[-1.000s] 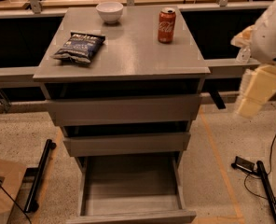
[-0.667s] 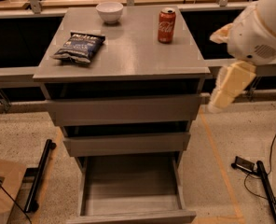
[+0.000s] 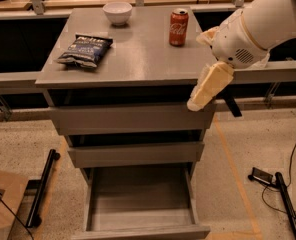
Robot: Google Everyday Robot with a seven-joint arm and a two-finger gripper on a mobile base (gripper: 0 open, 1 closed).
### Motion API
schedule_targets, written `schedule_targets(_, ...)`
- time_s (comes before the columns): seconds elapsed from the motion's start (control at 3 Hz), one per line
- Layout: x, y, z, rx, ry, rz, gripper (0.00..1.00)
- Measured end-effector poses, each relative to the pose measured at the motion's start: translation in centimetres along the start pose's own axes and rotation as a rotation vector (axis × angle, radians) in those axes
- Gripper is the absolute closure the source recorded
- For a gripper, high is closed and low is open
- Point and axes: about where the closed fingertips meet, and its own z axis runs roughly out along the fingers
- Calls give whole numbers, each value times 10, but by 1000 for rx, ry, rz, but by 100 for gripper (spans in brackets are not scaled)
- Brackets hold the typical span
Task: Place blue chip bag into bottom drawer
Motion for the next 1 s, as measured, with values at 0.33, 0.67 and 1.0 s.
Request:
schedule_targets(0.33,7,5,2,-4,-15,39,0)
schedule_targets(0.67,-13,-12,35,7,-131,50,0)
schedule_targets(1.0,-49,-59,84,51,-286,64,0)
